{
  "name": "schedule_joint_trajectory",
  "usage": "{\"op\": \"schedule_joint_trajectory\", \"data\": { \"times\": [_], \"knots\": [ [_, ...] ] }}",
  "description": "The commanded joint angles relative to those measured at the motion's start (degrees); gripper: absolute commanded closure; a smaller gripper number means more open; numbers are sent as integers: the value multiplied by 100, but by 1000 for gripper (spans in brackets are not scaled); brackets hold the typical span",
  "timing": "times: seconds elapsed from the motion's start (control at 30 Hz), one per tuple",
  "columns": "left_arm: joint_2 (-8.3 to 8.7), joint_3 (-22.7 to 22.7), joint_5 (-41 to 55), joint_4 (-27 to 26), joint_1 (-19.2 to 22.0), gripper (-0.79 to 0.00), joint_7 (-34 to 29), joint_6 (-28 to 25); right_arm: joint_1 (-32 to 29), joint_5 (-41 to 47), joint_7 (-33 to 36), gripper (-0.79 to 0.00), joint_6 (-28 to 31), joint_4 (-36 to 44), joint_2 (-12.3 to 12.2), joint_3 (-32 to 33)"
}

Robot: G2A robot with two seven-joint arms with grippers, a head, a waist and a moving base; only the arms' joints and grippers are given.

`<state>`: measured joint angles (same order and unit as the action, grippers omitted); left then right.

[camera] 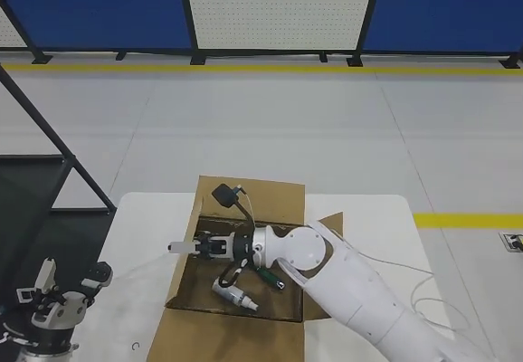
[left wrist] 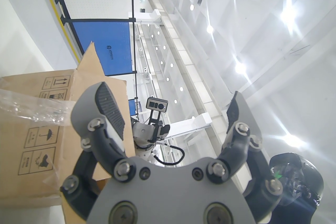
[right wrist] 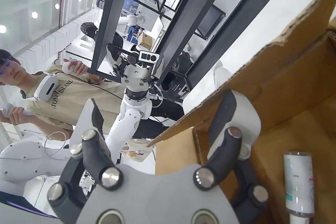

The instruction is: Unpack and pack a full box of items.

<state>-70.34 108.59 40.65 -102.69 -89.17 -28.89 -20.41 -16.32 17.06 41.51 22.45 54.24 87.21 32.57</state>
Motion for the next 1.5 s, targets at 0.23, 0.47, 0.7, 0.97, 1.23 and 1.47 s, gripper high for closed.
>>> {"op": "schedule_joint_trajectory", "data": {
  "times": [0.23, 0.47, 0.7, 0.97, 1.23, 1.47],
  "knots": [
    [-1, 7, 11, 3, -4, -785, 8, 6, 1, 6, 10, -785, -7, -5, -1, 0],
    [9, 56, -102, -47, 1, -785, 48, 128, -141, -393, -517, -785, -358, 161, 37, -4],
    [21, 197, -122, 37, -187, -785, -176, 120, 241, -988, -1379, -785, -1332, 176, 394, -274],
    [2, 345, 133, 201, -519, -785, -377, -99, 917, -852, -1223, -785, -1678, -567, 973, -538],
    [8, 424, 71, 272, -842, -785, -1010, -313, 1324, -597, -847, -785, -1231, -1727, 1643, -825],
    [-26, 89, -1030, -30, -886, -785, -755, -874, 1457, -424, -648, -785, -734, -2571, 2103, -872]
  ]
}}
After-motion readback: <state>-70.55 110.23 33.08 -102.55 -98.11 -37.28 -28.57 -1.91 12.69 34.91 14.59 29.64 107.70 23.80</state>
